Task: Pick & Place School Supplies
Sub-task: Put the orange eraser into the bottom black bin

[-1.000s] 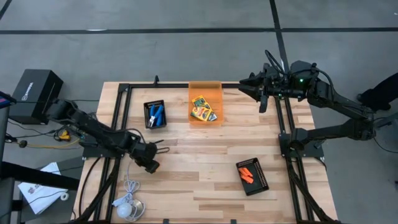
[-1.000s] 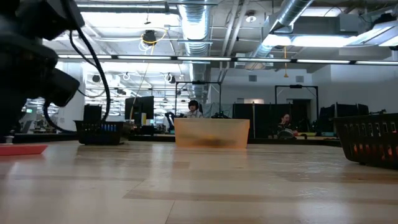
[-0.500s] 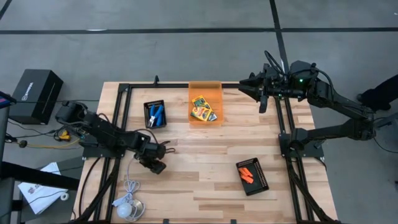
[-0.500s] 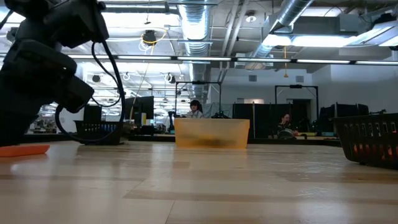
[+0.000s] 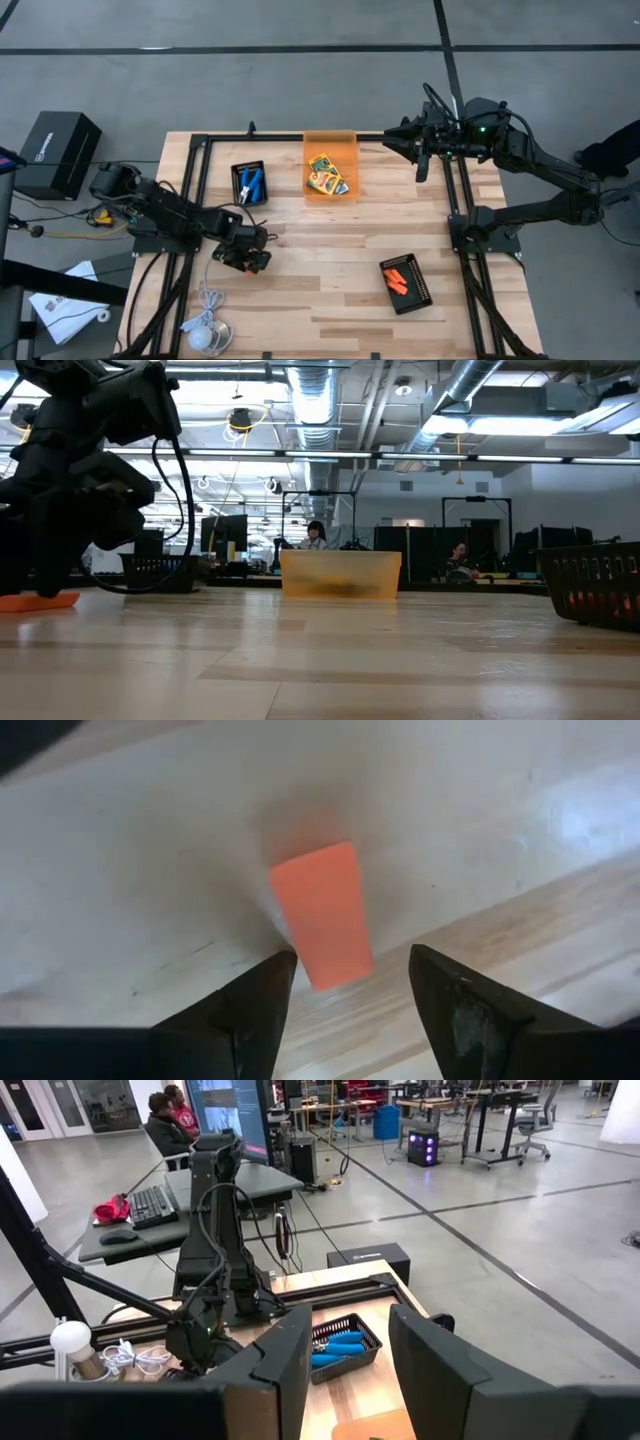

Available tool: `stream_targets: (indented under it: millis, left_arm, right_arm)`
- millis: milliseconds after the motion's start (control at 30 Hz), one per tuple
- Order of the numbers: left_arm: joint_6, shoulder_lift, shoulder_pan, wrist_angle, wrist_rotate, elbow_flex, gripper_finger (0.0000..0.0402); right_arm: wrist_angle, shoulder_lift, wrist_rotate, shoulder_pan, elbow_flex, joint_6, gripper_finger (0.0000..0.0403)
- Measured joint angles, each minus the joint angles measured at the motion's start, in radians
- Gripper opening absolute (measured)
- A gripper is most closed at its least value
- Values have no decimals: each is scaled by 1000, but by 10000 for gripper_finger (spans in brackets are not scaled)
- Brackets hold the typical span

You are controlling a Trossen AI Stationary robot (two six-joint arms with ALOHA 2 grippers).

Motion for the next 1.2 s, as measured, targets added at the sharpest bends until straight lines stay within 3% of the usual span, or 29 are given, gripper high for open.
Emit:
stream_targets:
  millis: [967, 1067, 1200]
  left_arm:
    - [-111, 27, 9, -1, 31, 1, 179]
    - [-111, 27, -11, 9, 12, 0, 147]
    - [-61, 27, -19, 65, 16, -5, 52]
  right_arm:
    - [-86, 0, -53, -47, 0, -82, 127]
    - [-86, 0, -55, -59, 0, -82, 127]
    - [-88, 0, -55, -78, 0, -82, 127]
